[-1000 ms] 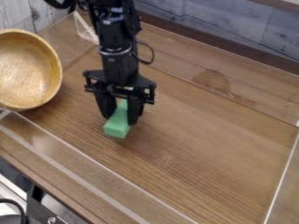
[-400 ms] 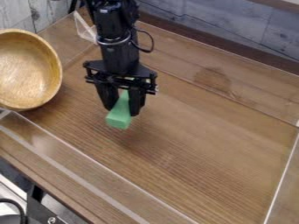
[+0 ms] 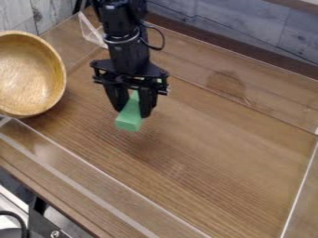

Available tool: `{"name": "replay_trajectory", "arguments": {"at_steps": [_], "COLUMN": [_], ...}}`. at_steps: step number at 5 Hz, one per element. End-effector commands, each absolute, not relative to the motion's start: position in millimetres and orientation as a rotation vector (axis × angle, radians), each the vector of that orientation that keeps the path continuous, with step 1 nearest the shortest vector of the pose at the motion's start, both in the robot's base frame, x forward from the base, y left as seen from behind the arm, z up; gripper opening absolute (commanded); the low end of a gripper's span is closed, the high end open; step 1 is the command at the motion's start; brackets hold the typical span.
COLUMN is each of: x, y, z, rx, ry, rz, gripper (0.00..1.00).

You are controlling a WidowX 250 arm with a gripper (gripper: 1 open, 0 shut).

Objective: Put green stick into wooden bowl

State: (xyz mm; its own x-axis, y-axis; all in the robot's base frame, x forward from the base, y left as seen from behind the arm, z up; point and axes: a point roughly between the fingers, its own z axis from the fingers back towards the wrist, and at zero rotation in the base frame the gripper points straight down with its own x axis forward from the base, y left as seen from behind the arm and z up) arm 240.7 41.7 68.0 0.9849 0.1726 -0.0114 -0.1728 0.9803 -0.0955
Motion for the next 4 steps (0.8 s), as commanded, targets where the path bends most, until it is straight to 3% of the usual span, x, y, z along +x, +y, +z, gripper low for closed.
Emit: {"name": "replay_trajectory", "arguments": {"at_steps": [1,4], "x": [249.6,244.9], "y": [43.2,39.3], "z": [86.6,81.0], "rx": [-0.083,-0.069], "ry": [-0.089,-0.118], "rz": [0.14,0.08], "gripper": [0.0,0.0]}}
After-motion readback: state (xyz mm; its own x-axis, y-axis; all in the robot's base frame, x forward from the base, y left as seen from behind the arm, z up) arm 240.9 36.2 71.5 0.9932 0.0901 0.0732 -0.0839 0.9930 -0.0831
